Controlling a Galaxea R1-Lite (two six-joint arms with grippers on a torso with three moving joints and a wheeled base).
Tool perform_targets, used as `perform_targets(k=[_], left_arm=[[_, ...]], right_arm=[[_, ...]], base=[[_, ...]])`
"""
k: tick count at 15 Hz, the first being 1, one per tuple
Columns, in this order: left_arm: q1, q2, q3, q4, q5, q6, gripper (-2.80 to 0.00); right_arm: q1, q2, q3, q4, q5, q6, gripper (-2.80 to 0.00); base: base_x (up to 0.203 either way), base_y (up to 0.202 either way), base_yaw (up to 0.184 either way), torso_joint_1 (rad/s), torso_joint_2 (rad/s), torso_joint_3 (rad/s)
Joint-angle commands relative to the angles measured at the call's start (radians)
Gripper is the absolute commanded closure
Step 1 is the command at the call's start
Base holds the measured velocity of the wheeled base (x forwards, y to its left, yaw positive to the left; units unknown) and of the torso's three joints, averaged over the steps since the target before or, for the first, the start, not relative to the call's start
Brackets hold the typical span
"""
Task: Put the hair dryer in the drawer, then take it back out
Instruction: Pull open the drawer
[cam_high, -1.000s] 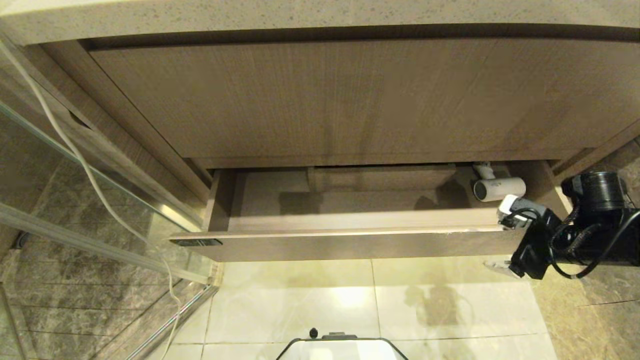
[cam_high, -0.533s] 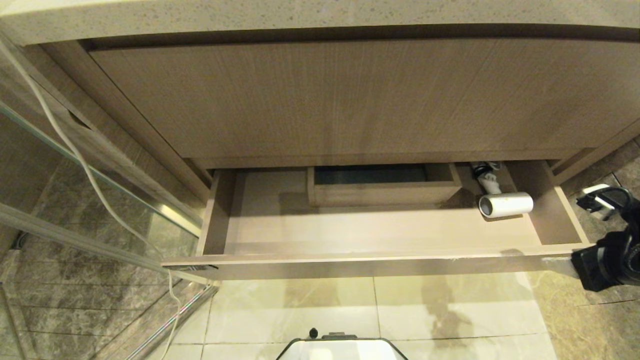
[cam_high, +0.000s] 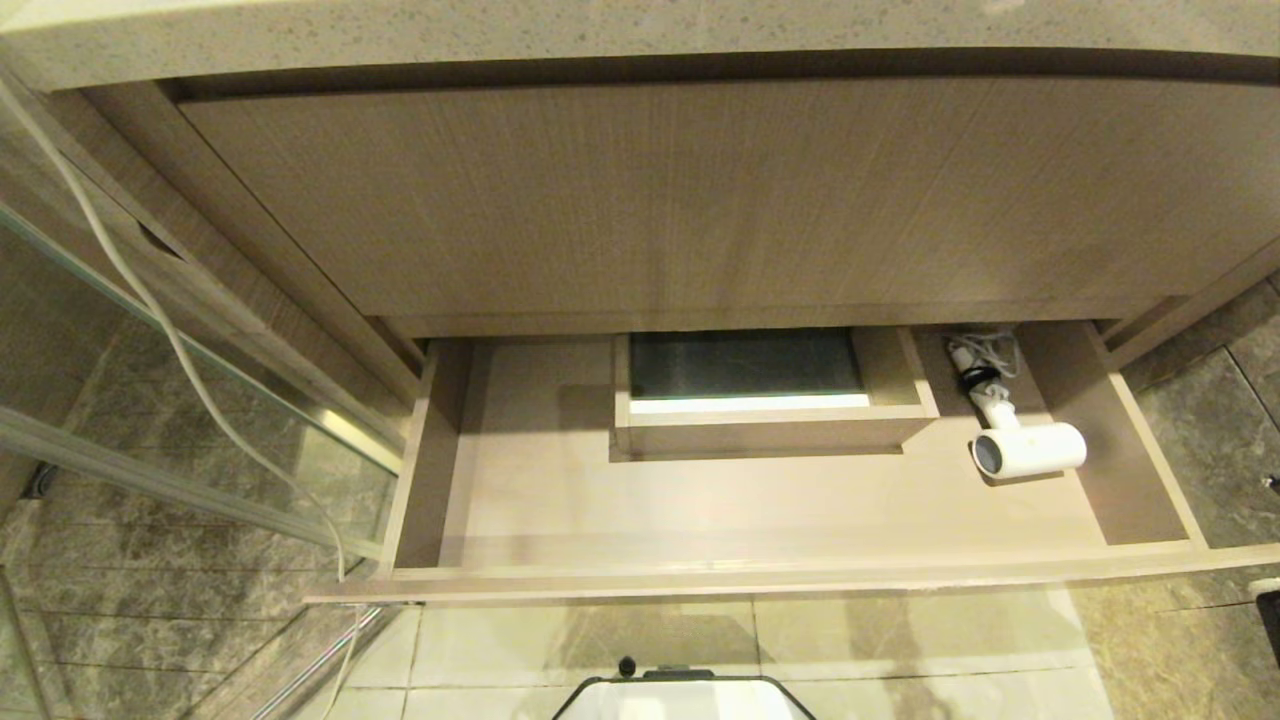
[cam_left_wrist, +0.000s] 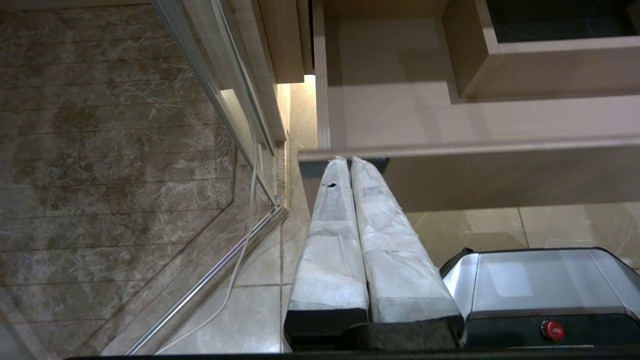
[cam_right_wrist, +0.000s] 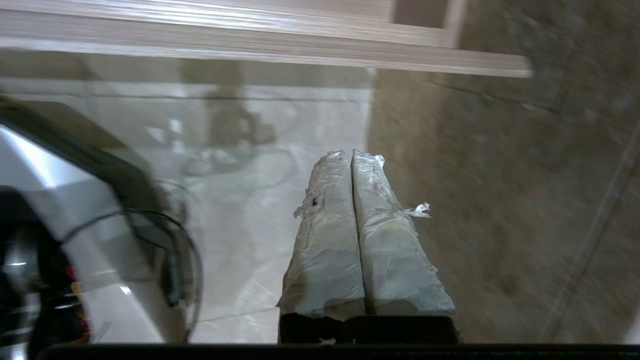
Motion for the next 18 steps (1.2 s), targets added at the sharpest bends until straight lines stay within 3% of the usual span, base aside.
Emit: perform_targets(k=[1,3,7,11,13,14,18], left_arm=[[0.0,0.0,0.001,0.0,0.0,0.0,0.0],[0.0,0.0,0.0,0.0,0.0,0.0,0.0],[0.0,0.0,0.0,0.0,0.0,0.0,0.0],[0.0,0.0,0.001,0.0,0.0,0.0,0.0],[0.0,0.0,0.001,0.0,0.0,0.0,0.0],[0.0,0.0,0.001,0.0,0.0,0.0,0.0],[0.0,0.0,0.001,0.0,0.0,0.0,0.0]], right_arm=[[-0.005,-0.055,0.03,0.008,-0.004,-0.037,0.0],[-0.01,-0.056,0.04,0.015,-0.005,-0.034,0.0],[-0.106,0.034,0.036,-0.011,0.014,-0.033,0.0],[-0.173,0.291,-0.068,-0.14,0.03,-0.03,0.0],[-0.184,0.42,-0.187,-0.18,0.031,-0.029,0.0],[-0.187,0.478,-0.246,-0.192,0.033,-0.022,-2.8],[-0.188,0.691,-0.436,-0.21,0.131,0.029,-2.8]], base=[[0.0,0.0,0.0,0.0,0.0,0.0],[0.0,0.0,0.0,0.0,0.0,0.0],[0.0,0.0,0.0,0.0,0.0,0.0],[0.0,0.0,0.0,0.0,0.0,0.0],[0.0,0.0,0.0,0.0,0.0,0.0],[0.0,0.0,0.0,0.0,0.0,0.0],[0.0,0.0,0.0,0.0,0.0,0.0]])
